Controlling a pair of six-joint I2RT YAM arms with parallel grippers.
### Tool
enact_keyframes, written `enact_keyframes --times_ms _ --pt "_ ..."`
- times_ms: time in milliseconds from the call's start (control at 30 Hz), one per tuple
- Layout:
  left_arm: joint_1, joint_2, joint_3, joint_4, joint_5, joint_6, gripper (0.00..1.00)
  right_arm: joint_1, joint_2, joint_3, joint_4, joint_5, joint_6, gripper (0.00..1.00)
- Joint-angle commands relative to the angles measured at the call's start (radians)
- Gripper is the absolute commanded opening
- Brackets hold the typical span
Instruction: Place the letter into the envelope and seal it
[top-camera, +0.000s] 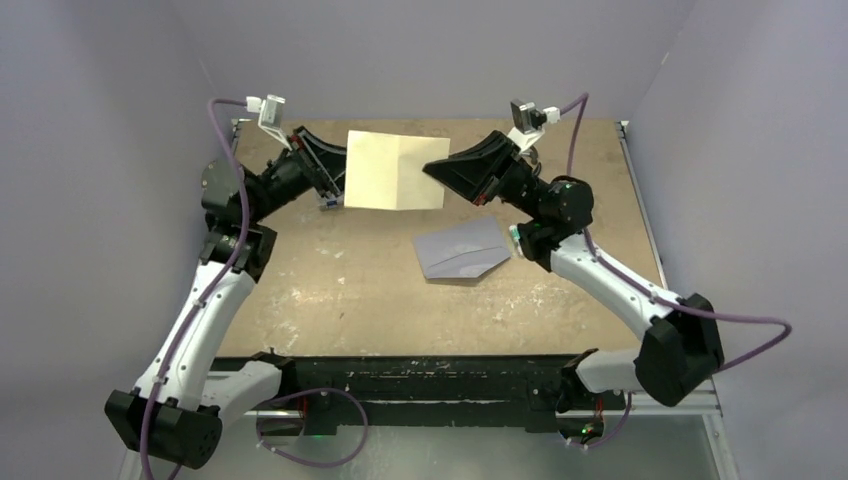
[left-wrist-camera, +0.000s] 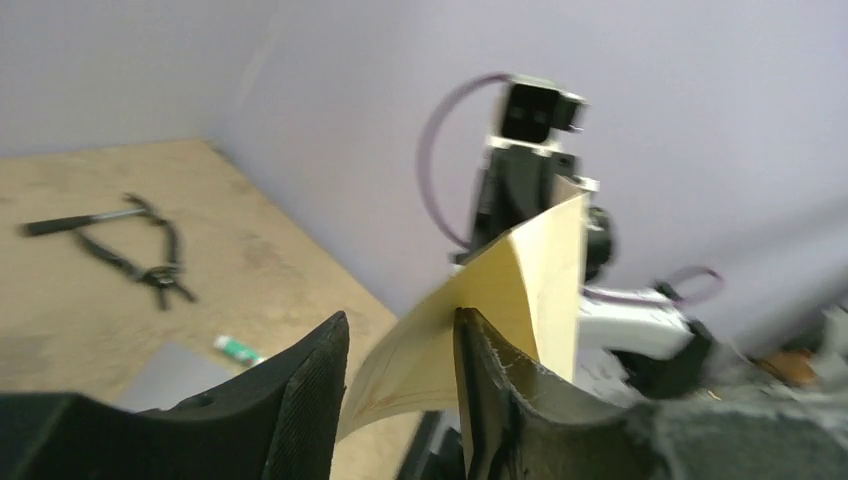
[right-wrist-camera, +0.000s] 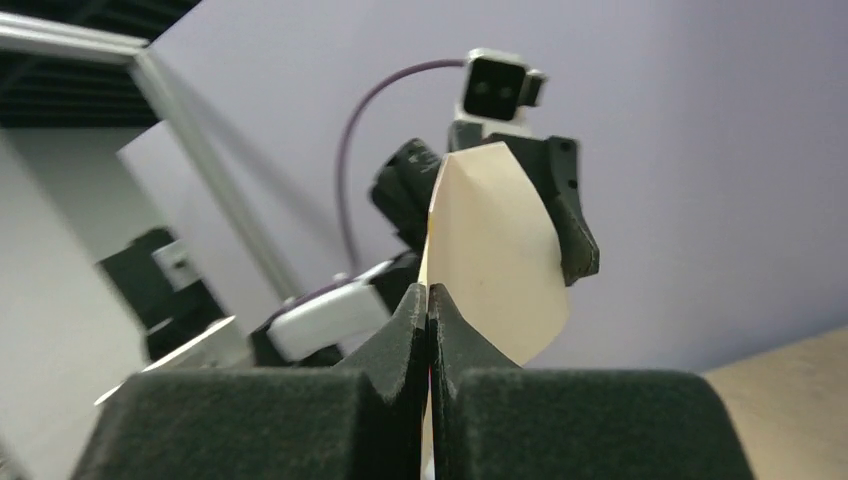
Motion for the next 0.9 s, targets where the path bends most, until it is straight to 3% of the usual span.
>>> enact_keyframes --times_ms 0,167,233,300,367,467,600,700,867 --pt "0.000 -0.022 0.173 -0.768 -0.389 0.512 0.43 -0.003 -0.140 0.080 -0.505 0.245 -0.417 0.00" --pt "0.000 0.048 0.259 -1.048 -0.802 0.566 0.44 -0.006 -0.166 0.106 -0.817 0.505 -0.589 0.00" --pt "0.000 0.048 0.256 -1.043 -0.840 0.556 0.44 -0.006 -0.160 0.116 -0.874 0.565 -0.636 0.00" --pt "0.000 0.030 0.242 -0.980 -0.779 0.551 0.46 -0.006 -0.145 0.136 -0.927 0.604 -0.679 0.00" --pt "0.000 0.010 0.222 -0.885 -0.661 0.553 0.55 -0.006 -0.137 0.142 -0.951 0.562 -0.695 0.00" --pt "0.000 -0.007 0.185 -0.712 -0.408 0.527 0.65 -0.006 -0.134 0.137 -0.922 0.462 -0.694 0.00" --pt "-0.001 -0.021 0.045 -0.289 -0.155 0.306 0.74 -0.006 -0.123 0.127 -0.831 0.301 -0.634 0.00" --pt "-0.006 -0.003 -0.065 -0.037 -0.094 0.106 0.76 -0.006 -0.114 0.111 -0.720 0.190 -0.554 0.00" --pt "-0.020 0.018 -0.127 0.138 -0.076 -0.052 0.77 -0.005 -0.071 0.111 -0.621 0.106 -0.454 0.00"
